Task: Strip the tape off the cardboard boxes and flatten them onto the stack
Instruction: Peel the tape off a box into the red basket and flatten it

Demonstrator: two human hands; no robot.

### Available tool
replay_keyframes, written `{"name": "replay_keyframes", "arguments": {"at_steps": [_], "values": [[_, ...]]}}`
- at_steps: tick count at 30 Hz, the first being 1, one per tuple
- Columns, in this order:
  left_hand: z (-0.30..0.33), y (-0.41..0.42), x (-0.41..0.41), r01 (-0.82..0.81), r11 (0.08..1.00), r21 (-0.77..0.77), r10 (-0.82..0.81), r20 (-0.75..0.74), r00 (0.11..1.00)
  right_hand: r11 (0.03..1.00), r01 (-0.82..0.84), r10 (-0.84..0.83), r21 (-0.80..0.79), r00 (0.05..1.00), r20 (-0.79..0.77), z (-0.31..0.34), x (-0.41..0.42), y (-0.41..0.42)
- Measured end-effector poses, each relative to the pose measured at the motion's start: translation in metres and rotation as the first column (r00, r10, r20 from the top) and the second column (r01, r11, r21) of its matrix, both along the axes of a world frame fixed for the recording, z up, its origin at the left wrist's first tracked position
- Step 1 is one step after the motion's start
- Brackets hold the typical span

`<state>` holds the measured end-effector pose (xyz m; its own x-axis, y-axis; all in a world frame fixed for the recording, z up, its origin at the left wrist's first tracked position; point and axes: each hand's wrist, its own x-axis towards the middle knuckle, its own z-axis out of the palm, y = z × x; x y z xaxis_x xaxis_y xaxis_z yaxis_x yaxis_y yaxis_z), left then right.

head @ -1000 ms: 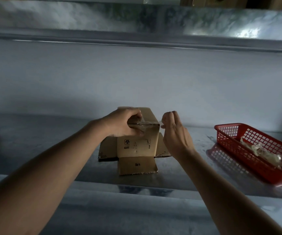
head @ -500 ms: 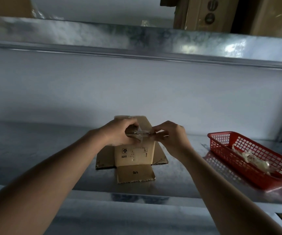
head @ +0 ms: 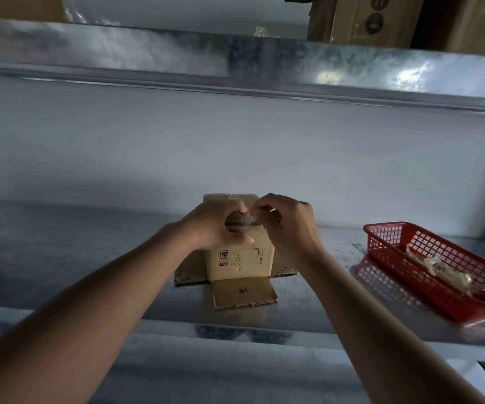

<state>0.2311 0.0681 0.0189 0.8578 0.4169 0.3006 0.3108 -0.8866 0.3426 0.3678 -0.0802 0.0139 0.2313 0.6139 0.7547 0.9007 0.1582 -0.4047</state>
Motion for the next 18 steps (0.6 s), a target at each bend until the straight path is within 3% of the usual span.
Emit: {"name": "replay_keyframes", "arguments": {"at_steps": [2, 4, 7, 12, 16, 18], "values": [[-0.003, 0.0, -0.002, 0.033, 0.999, -0.034, -0.031, 0.048, 0.998, 0.999, -0.043, 0.032, -0.033, 0.958, -0.287, -0.005, 0.004, -0.001], [-0.004, 0.0, -0.003, 0.052, 0.996, -0.077, -0.046, 0.07, 0.996, 0.996, -0.064, 0.032, -0.056, 0.898, -0.438, -0.009, 0.007, 0.001], [-0.004, -0.001, -0.001, 0.029, 0.998, -0.056, -0.025, 0.067, 0.997, 0.993, -0.1, 0.061, -0.06, 0.885, -0.462, -0.005, 0.0, 0.003], [-0.004, -0.007, -0.003, -0.018, 0.999, -0.05, 0.019, 0.023, 1.0, 0.957, -0.279, 0.288, 0.077, 0.895, -0.341, 0.017, -0.024, -0.005], [-0.002, 0.001, -0.018, 0.039, 0.997, -0.06, -0.045, -0.109, 0.993, 0.968, -0.241, 0.239, 0.069, 0.805, -0.543, 0.017, -0.02, 0.002], [0.0, 0.006, -0.026, 0.05, 0.997, -0.057, -0.057, -0.143, 0.988, 0.977, -0.193, 0.135, -0.085, 0.88, -0.456, 0.014, -0.014, 0.0]]}}
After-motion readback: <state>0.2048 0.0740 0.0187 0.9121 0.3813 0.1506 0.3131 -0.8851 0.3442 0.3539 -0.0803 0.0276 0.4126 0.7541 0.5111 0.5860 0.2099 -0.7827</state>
